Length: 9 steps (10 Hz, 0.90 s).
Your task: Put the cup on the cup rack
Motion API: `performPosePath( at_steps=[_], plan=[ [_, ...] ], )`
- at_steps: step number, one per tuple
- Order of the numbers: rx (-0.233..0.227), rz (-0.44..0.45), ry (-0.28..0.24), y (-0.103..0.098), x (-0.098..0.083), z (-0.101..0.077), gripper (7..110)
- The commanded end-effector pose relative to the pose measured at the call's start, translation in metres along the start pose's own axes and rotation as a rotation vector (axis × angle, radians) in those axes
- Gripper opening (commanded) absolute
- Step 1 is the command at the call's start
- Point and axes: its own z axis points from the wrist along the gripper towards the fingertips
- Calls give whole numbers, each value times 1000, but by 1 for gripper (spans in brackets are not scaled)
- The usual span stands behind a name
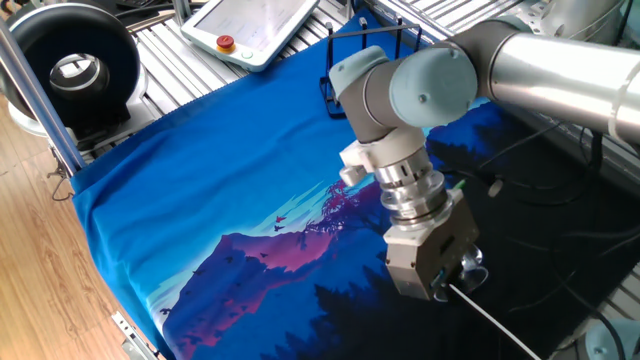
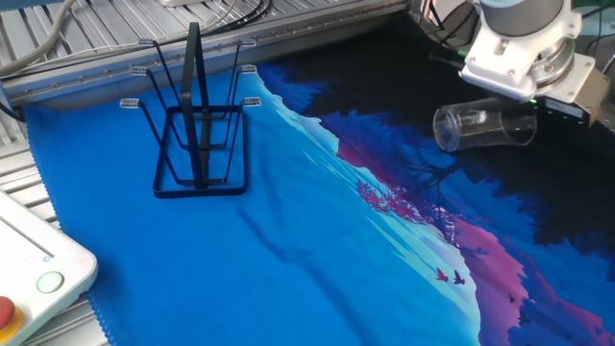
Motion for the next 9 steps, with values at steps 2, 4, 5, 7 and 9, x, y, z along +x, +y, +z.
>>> performPosePath(
  at_steps=[2, 4, 5, 7, 9],
  plan=[
    [126, 73, -59, -18, -8, -48, 7],
    [205, 123, -85, -35, -7, -86, 7],
    [237, 129, -88, -48, -9, -100, 7],
    [98, 79, -70, -23, -7, -99, 7],
    [-60, 39, -12, 15, 6, -89, 7]
  ],
)
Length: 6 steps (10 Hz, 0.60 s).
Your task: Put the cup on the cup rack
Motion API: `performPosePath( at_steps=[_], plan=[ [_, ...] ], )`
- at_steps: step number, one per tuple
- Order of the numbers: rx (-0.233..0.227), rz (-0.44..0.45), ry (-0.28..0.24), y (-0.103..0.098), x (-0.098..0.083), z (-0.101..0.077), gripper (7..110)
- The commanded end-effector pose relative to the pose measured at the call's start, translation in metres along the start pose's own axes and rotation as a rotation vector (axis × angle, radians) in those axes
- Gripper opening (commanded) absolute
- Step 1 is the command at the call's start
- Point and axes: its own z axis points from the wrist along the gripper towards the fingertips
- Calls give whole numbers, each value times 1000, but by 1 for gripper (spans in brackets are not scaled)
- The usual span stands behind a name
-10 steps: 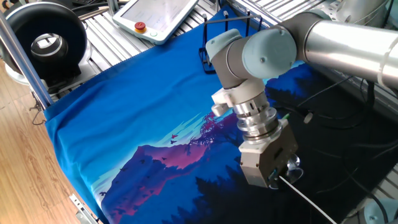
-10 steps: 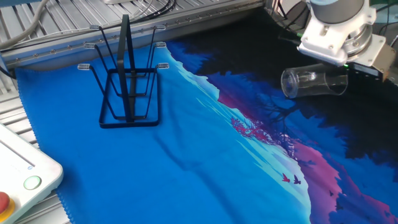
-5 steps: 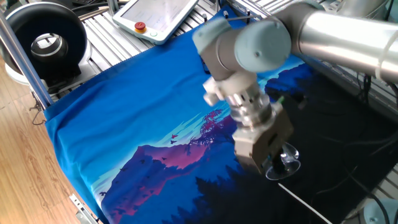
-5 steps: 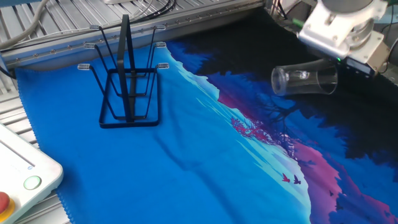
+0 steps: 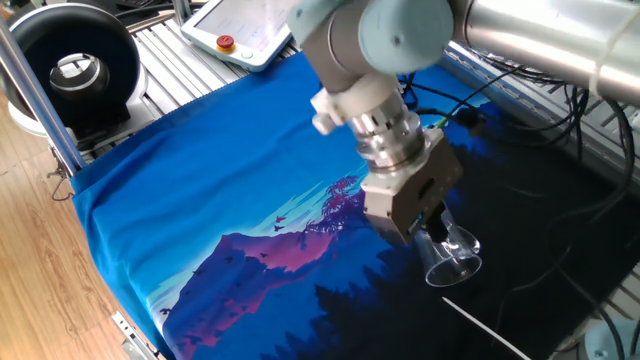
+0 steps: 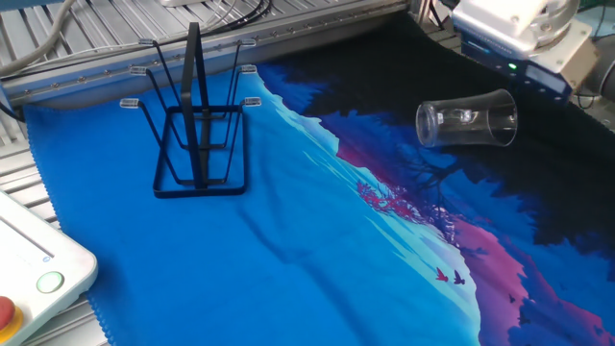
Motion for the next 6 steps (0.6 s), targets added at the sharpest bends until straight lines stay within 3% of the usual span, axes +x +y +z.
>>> performPosePath(
  at_steps=[1, 4, 6],
  plan=[
    [-180, -46, 42, 37, 10, 4, 7],
    [-85, 122, 1, 20, -1, 46, 7],
    [-91, 169, 1, 16, 0, 67, 7]
  ],
)
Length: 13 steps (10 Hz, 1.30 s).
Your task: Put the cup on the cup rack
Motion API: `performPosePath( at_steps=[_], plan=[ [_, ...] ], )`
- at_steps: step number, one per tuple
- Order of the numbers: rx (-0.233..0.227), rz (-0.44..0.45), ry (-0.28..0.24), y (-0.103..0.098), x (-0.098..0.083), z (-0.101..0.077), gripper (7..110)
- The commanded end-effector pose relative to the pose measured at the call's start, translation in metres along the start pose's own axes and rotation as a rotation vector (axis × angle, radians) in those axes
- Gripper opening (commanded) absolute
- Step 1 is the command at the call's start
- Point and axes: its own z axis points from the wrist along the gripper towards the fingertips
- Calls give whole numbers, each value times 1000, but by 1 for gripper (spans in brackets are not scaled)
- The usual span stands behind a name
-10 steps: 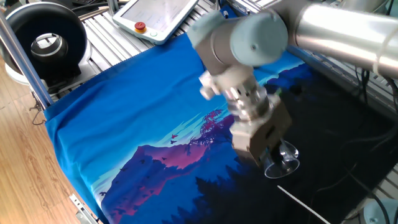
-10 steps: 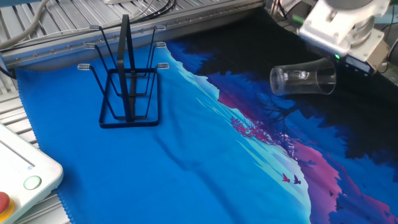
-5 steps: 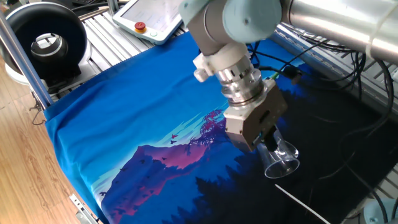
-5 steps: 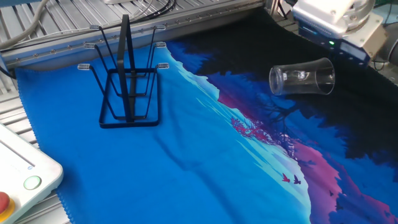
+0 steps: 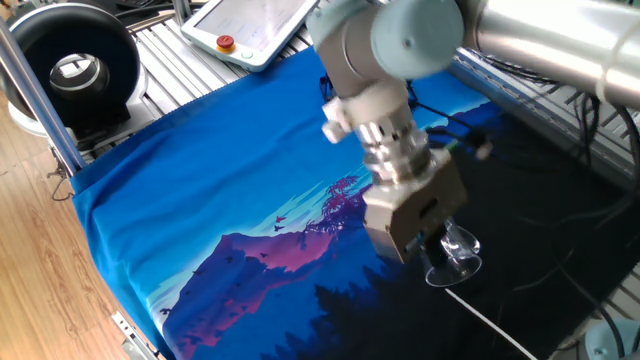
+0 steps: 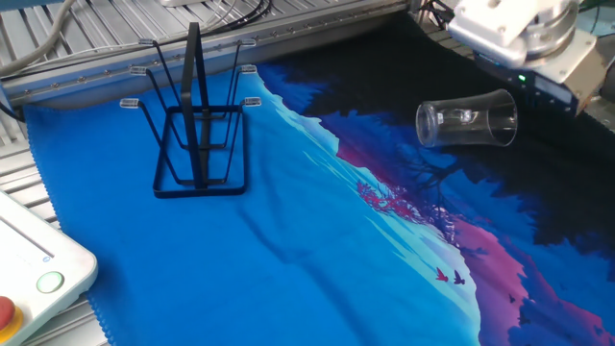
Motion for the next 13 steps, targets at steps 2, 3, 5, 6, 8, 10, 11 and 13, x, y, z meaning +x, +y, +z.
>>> performPosePath(
  at_steps=[2, 3, 5, 6, 8, 10, 11, 13],
  plan=[
    [0, 83, -21, -15, -3, 36, 7],
    [40, 94, -52, -26, -10, 35, 7],
    [89, 111, -114, -37, -25, 30, 7],
    [125, 121, -152, -45, -34, 25, 7],
    [196, 132, -210, -61, -49, 12, 7],
    [274, 136, -265, -83, -66, -4, 7],
    [280, 126, -275, -88, -71, -11, 7],
    [301, 64, -318, -111, -90, -35, 7]
  ],
)
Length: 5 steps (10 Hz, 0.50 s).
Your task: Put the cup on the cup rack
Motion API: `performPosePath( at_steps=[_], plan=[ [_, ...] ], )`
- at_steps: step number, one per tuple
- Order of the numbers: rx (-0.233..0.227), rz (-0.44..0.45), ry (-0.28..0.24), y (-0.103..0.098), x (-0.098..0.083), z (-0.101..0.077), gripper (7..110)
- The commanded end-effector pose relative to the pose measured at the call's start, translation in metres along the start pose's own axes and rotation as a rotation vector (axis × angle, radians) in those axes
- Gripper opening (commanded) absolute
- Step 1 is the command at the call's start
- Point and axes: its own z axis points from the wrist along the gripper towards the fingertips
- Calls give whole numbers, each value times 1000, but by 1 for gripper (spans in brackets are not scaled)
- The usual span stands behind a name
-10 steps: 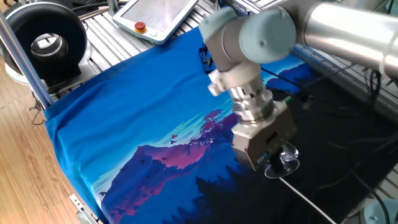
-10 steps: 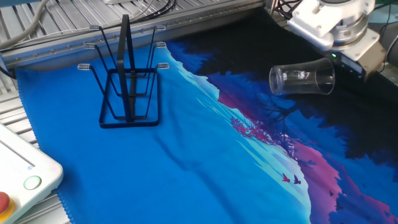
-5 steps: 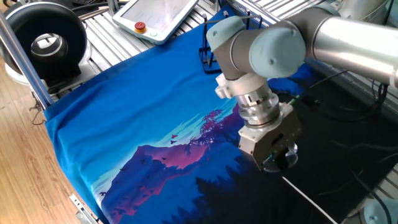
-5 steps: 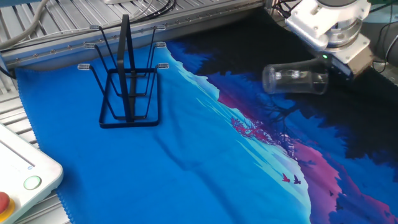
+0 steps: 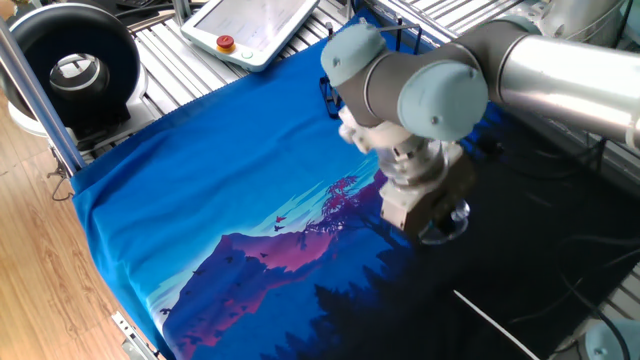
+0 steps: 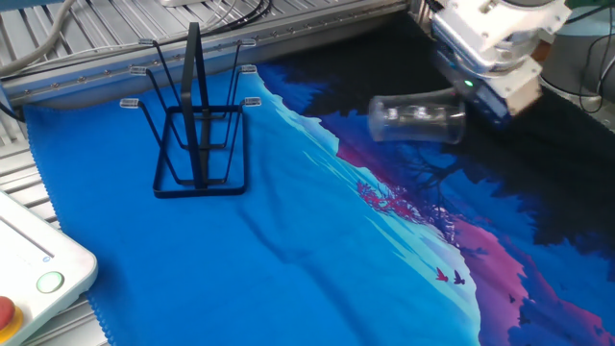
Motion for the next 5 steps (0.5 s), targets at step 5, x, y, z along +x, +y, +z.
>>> performPosePath(
  at_steps=[5],
  plan=[
    [68, -130, -155, -81, -99, -17, 7]
  ],
)
